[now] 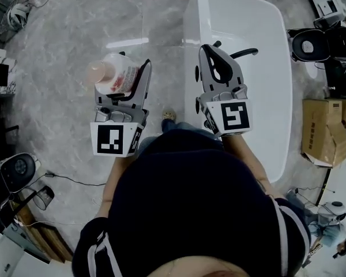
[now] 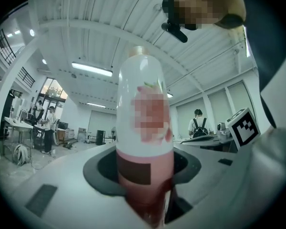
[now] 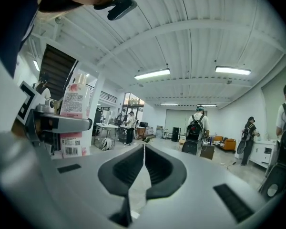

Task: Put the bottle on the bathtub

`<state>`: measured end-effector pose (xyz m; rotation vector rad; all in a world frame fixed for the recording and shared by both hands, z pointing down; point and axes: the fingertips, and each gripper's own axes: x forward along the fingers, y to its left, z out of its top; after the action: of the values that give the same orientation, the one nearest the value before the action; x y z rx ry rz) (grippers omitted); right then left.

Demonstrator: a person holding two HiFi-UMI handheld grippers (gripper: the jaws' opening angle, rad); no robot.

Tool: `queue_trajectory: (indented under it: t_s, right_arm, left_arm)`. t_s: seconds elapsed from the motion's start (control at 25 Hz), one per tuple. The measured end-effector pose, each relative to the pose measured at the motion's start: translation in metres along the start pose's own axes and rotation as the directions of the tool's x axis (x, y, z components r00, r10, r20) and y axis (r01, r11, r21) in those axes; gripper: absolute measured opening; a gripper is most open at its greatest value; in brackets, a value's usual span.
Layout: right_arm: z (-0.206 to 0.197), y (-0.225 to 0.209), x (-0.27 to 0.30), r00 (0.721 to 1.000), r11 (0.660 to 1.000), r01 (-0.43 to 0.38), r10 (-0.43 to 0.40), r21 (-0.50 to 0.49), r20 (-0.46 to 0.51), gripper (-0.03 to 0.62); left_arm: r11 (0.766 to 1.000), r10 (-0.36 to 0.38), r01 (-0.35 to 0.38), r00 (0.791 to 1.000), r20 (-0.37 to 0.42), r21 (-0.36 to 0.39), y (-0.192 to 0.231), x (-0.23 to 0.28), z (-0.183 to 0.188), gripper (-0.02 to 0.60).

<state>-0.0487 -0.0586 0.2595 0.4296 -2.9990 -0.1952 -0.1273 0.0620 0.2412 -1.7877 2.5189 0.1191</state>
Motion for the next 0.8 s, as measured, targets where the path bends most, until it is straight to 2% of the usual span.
queue_trajectory:
  t_s: [0.16, 0.52, 0.64, 0.8]
  right_arm:
    - [-0.014, -0.027, 0.015, 0.999, 0.999, 0.023, -0.022, 0.023, -0.034, 0.028]
    - [-0.022, -0.05, 0.047, 0.995, 0.996, 0.08, -0.078, 0.037, -0.055, 0.028]
    - [-0.025, -0.066, 0.066, 0.995, 0.995, 0.096, -0.094, 0.039, -0.043, 0.028]
    - [-0.035, -0.093, 0.103, 0.985, 0.988, 0.147, -0.142, 0.037, -0.103, 0.028]
  left_arm:
    - [1.0, -0.018, 0.018, 1.0, -0.006, 0.0, 0.0, 0.034, -0.005, 0.233]
    - [0.998, -0.068, 0.068, 0.997, -0.037, -0.005, 0.021, 0.079, -0.015, 0.233]
    - [0.995, -0.096, 0.095, 0.995, -0.041, -0.011, 0.028, 0.109, -0.021, 0.233]
    - [0.988, -0.153, 0.153, 0.987, -0.039, -0.016, 0.043, 0.162, -0.028, 0.233]
